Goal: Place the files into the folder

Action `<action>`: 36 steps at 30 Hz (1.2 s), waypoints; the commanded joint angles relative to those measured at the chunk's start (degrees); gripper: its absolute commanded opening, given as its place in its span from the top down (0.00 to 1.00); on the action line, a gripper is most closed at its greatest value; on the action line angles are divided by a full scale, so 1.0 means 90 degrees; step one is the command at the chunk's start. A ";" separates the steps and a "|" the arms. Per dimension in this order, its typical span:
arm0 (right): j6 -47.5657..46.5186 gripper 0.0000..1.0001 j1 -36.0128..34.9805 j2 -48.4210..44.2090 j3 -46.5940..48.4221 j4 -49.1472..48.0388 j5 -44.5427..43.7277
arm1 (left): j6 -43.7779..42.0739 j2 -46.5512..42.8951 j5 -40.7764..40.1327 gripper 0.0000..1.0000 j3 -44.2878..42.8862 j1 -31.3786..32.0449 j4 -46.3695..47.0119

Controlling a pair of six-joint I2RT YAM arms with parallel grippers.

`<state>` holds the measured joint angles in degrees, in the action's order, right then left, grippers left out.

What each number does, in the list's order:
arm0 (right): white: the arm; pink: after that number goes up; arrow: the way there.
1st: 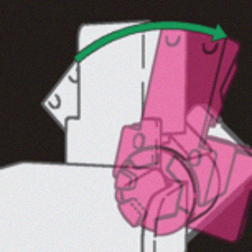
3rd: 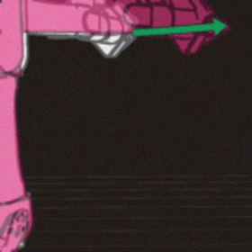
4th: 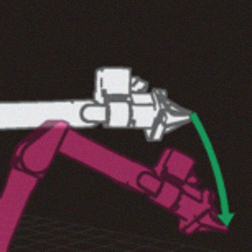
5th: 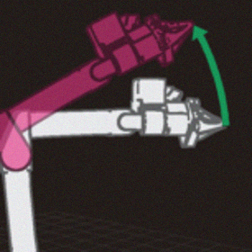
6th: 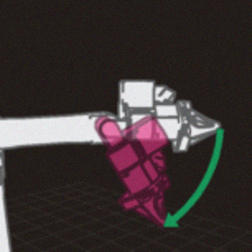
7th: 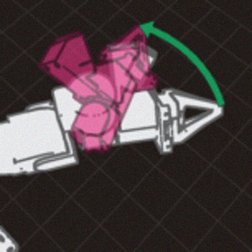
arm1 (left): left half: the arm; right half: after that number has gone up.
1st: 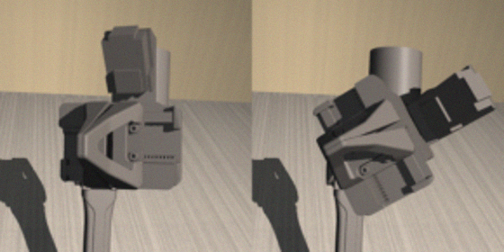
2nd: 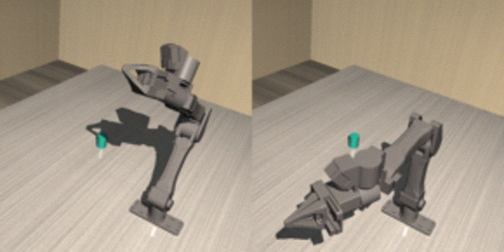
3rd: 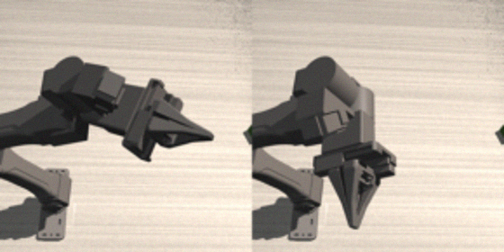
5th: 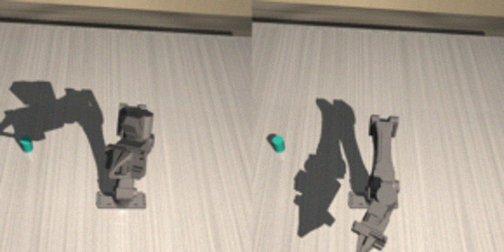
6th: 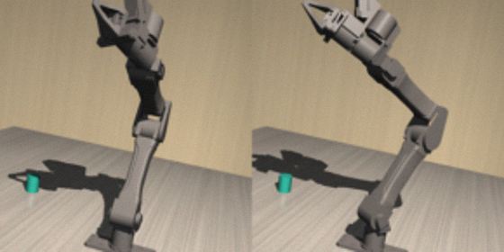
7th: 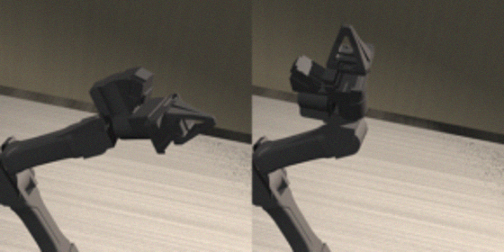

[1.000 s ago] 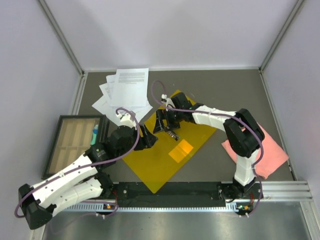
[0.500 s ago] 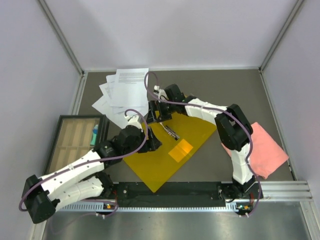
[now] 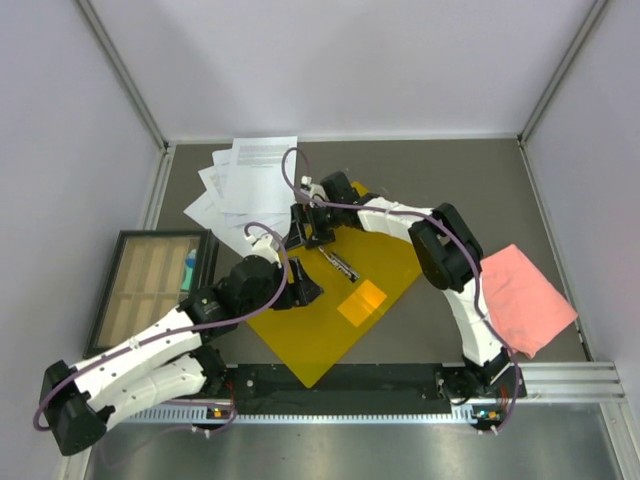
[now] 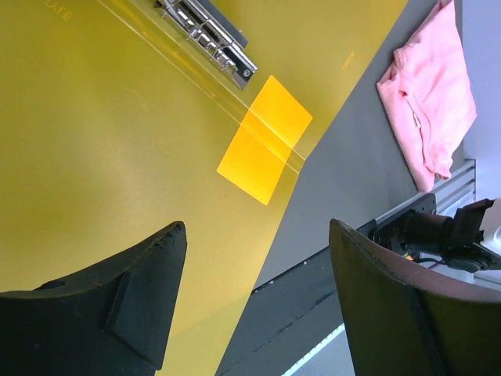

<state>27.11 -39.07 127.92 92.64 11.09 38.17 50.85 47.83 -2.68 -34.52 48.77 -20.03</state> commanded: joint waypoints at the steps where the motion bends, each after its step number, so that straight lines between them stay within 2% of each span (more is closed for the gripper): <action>1: -0.0190 0.04 0.0044 0.0123 0.0331 -0.0139 -0.0159 | -0.0025 -0.0315 -0.0249 0.21 0.0213 -0.0019 0.0127; 6: -0.0483 0.04 0.0044 0.0279 0.0975 0.0524 -0.0374 | -0.0015 -0.0364 -0.0152 0.19 0.0125 -0.0019 0.0096; 9: -0.0610 0.03 0.0054 0.0017 0.1142 0.0779 -0.0715 | -0.0239 -0.0179 -0.0055 0.15 0.0144 -0.0019 0.0204; 12: -0.0572 0.03 0.0210 -0.0443 0.1035 0.1061 -0.1154 | -0.0289 0.0464 0.0247 0.13 0.0028 -0.0019 0.0301; 13: -0.0562 0.03 0.0394 -0.0521 0.1054 0.1178 -0.1156 | -0.0385 0.0911 0.0742 0.14 -0.0040 -0.0019 0.0331; 15: -0.0532 0.03 0.0629 -0.0833 0.0957 0.1394 -0.1068 | -0.0523 0.1363 0.1048 0.13 -0.0391 -0.0009 0.0147; 19: -0.0746 0.03 0.1254 -0.1624 -0.0009 0.1384 -0.1222 | -0.0689 0.2115 0.1069 0.13 -0.0539 -0.0009 0.0359; 27: -0.1157 0.03 0.3283 -0.2523 -0.1103 0.2000 -0.2132 | -0.0348 0.2809 0.1352 0.14 -0.0705 -0.0009 0.1229; 33: -0.1030 0.06 0.4086 -0.2738 -0.1717 0.1786 -0.1713 | -0.0065 0.3590 0.1186 0.14 -0.0598 -0.0009 0.1912; 36: -0.0991 0.16 0.4175 -0.2797 -0.2049 0.1619 -0.1391 | 0.0141 0.3844 0.1322 0.14 -0.0374 -0.0009 0.2477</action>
<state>18.22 -1.65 106.74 77.12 27.57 21.43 49.58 80.38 8.19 -39.00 48.73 -7.22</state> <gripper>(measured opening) 0.902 0.864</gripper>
